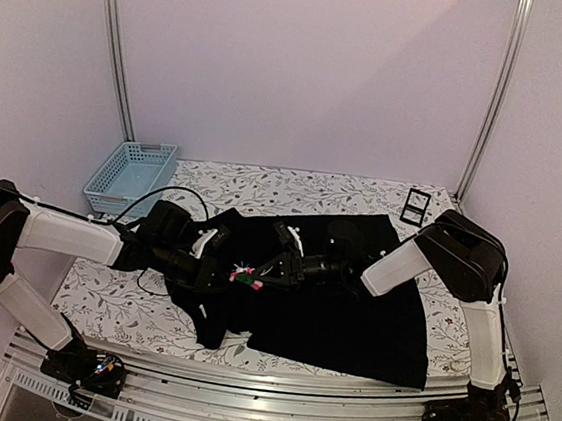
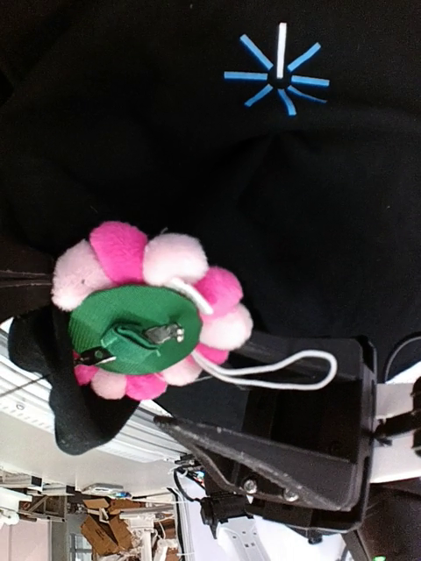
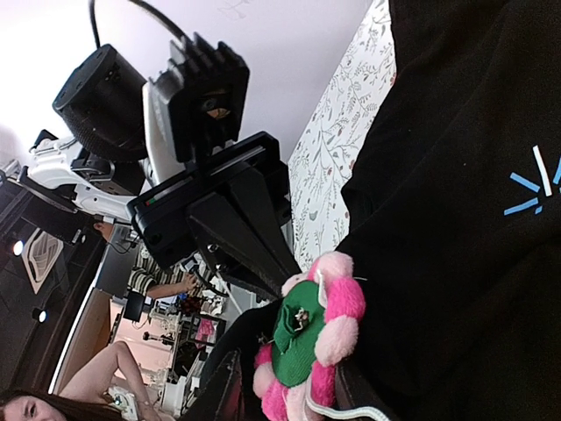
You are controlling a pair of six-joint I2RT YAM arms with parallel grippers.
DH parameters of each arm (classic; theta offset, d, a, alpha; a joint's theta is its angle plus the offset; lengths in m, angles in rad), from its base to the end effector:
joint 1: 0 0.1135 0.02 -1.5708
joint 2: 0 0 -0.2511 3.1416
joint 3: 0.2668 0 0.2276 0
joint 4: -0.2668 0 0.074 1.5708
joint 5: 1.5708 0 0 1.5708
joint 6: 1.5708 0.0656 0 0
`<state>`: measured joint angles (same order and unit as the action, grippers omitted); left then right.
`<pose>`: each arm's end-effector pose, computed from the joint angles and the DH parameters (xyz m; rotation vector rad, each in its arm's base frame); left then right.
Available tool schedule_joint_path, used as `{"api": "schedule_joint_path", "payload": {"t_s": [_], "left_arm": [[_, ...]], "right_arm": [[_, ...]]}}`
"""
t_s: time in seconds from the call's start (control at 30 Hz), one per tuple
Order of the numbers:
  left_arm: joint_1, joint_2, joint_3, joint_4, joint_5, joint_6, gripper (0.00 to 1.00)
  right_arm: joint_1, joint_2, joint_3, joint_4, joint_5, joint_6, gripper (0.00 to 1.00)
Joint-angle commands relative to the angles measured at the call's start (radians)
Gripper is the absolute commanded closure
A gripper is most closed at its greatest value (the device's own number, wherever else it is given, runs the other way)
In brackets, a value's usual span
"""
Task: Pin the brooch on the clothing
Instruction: Pin the flattened clothing at the center of the board.
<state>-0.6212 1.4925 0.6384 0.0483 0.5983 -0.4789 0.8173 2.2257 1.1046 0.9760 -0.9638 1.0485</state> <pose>0.2051 -0.1922 0.1452 0.4932 2.5025 -1.1978 0.2567 0.3524 0.1249 -0.6759 2.1170 2.0370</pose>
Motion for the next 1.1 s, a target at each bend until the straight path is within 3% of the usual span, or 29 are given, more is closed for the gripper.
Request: {"api": "schedule_joint_path", "payload": {"t_s": [0.0,0.2,0.43,0.53,0.67,0.9,1.07], "left_arm": [[-0.020,-0.028,0.019,0.095,0.018,0.046,1.00],[-0.018,-0.042,0.027,0.064,0.012,0.063,1.00],[-0.014,-0.053,0.029,-0.014,0.008,0.103,0.98],[-0.011,-0.062,0.029,-0.088,-0.019,0.119,0.82],[-0.001,-0.070,0.020,-0.162,-0.086,0.118,0.69],[0.036,-0.048,0.000,-0.205,0.040,0.163,0.37],[0.055,-0.092,-0.061,-0.135,0.128,0.179,0.26]], "right_arm": [[0.031,0.033,0.058,-0.035,-0.022,0.006,0.69],[0.040,0.028,0.065,-0.053,-0.038,-0.018,0.99],[0.023,0.027,0.033,0.028,-0.046,0.035,1.00],[0.004,0.038,0.004,0.110,-0.042,0.114,1.00],[0.000,0.035,0.006,0.037,-0.030,0.073,1.00],[-0.001,0.054,0.006,0.058,-0.037,0.068,1.00],[-0.007,0.054,0.006,0.062,-0.039,0.068,1.00]]}}
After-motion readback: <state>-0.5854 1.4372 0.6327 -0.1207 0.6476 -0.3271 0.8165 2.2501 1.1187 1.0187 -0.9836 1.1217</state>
